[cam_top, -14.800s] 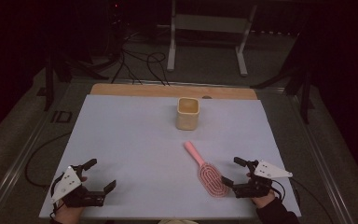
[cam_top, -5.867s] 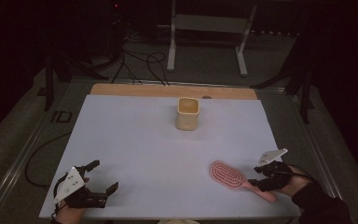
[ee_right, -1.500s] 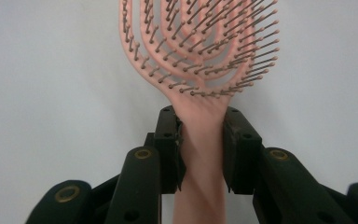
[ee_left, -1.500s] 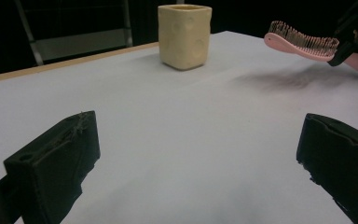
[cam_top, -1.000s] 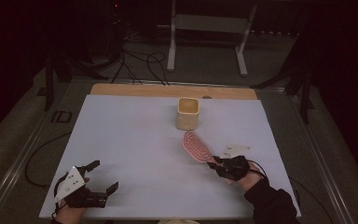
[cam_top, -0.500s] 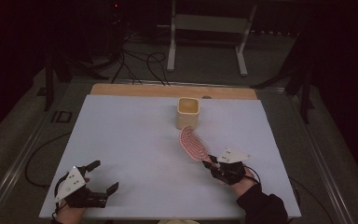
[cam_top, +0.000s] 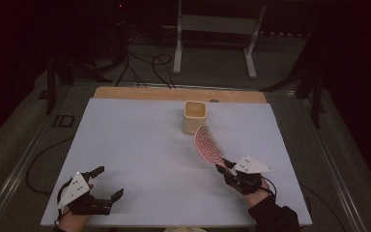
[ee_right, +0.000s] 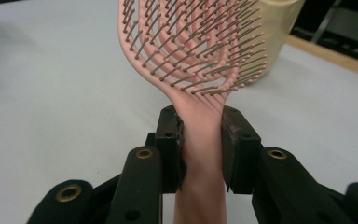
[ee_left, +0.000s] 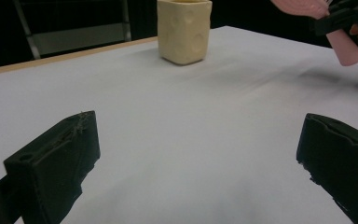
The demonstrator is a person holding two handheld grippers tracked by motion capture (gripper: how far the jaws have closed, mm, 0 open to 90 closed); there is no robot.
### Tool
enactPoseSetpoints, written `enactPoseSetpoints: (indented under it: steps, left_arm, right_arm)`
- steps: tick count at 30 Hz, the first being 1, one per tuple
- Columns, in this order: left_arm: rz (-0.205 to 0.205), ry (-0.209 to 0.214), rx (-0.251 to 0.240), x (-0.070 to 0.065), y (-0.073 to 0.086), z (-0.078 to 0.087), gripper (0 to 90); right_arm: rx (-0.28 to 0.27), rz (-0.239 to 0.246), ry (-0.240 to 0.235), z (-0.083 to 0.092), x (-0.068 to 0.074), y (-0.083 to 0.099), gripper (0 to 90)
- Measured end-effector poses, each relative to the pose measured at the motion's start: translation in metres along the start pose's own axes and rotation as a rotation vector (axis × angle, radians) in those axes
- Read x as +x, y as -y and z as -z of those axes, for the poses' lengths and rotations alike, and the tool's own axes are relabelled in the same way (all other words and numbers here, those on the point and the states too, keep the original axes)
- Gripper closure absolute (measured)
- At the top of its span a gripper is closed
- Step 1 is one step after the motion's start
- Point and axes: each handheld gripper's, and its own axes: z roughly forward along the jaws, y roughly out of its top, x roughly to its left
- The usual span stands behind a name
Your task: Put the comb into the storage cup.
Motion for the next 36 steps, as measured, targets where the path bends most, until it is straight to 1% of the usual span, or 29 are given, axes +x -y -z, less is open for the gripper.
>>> enactPoseSetpoints:
  steps: [1,2,4,5,6,7,8,10,12,13,14,16,17,18,19,20,21,22,26,28,31,32,33,36]
  left_arm:
    - [0.000,0.000,0.000,0.000,0.000,0.000,0.3]
    - [0.000,0.000,0.000,0.000,0.000,0.000,0.3]
    - [0.001,0.000,0.002,0.000,0.000,-0.001,0.3]
    - [0.000,0.001,0.003,0.000,0.000,-0.001,0.3]
    - [0.001,0.002,0.002,0.000,0.000,-0.001,0.3]
    - [0.004,0.004,0.002,0.000,0.000,-0.001,0.3]
    - [0.005,0.005,0.003,0.000,0.000,-0.002,0.3]
    - [0.005,0.009,0.007,0.000,0.000,-0.003,0.3]
    - [0.003,0.013,0.011,0.000,-0.001,-0.004,0.3]
    - [0.005,0.014,0.013,0.000,-0.001,-0.005,0.3]
    - [0.007,0.018,0.016,0.000,-0.002,-0.005,0.3]
    - [0.012,0.026,0.018,0.000,-0.003,-0.006,0.3]
    - [0.019,0.033,0.020,0.000,-0.004,-0.007,0.3]
    - [0.027,0.037,0.020,0.000,-0.005,-0.008,0.3]
    - [0.026,0.041,0.022,0.001,-0.007,-0.008,0.3]
    - [0.032,0.042,0.023,0.001,-0.009,-0.009,0.3]
    - [0.032,0.042,0.023,0.001,-0.009,-0.009,0.3]
    - [0.050,0.049,0.025,0.003,-0.013,-0.009,0.3]
    - [0.075,0.058,0.032,0.006,-0.022,-0.009,0.3]
    - [0.080,0.060,0.049,0.007,-0.027,-0.010,0.3]
    - [0.068,0.056,0.073,0.008,-0.033,-0.012,0.3]
    - [0.068,0.056,0.073,0.008,-0.033,-0.012,0.3]
    - [0.077,0.062,0.078,0.010,-0.039,-0.013,0.3]
    - [0.084,0.068,0.079,0.011,-0.046,-0.015,0.3]
  right_arm:
    - [-0.009,-0.001,-0.010,0.002,0.000,0.000,71.1]
    - [-0.009,-0.001,-0.010,0.002,0.000,0.000,71.1]
    - [-0.036,-0.014,-0.011,0.007,0.002,0.000,71.1]
    - [-0.042,-0.012,0.001,0.008,0.003,0.001,71.2]
    - [-0.048,-0.010,-0.002,0.010,0.003,0.002,71.2]
    - [-0.047,-0.013,-0.006,0.010,0.004,0.003,71.2]
    - [-0.045,-0.008,0.002,0.010,0.004,0.005,71.2]
    - [-0.039,-0.019,-0.001,0.008,0.002,0.007,71.2]
    - [-0.039,-0.030,0.009,0.006,0.001,0.008,71.2]
    - [-0.036,-0.036,0.003,0.004,-0.001,0.008,71.2]
    - [-0.041,-0.031,0.010,0.003,-0.001,0.008,71.3]
    - [-0.033,-0.030,0.006,0.001,-0.002,0.009,71.3]
    - [-0.034,-0.033,0.015,0.000,-0.002,0.009,71.3]
    - [-0.033,-0.030,0.008,-0.001,-0.003,0.010,71.3]
    - [-0.029,-0.034,0.006,-0.001,-0.003,0.009,71.3]
    - [-0.033,-0.027,0.017,-0.002,-0.003,0.010,71.4]
    - [-0.033,-0.027,0.017,-0.002,-0.003,0.010,71.4]
    - [-0.034,-0.036,0.012,-0.002,-0.004,0.009,71.3]
    - [-0.038,-0.037,0.015,-0.002,-0.004,0.008,71.4]
    - [-0.041,-0.036,0.013,-0.002,-0.004,0.008,71.4]
    - [-0.041,-0.036,0.013,-0.002,-0.004,0.008,71.4]
    - [-0.041,-0.036,0.013,-0.002,-0.004,0.008,71.4]
    - [-0.042,-0.034,0.017,-0.003,-0.004,0.008,71.4]
    - [-0.047,-0.038,0.024,-0.002,-0.004,0.007,71.5]
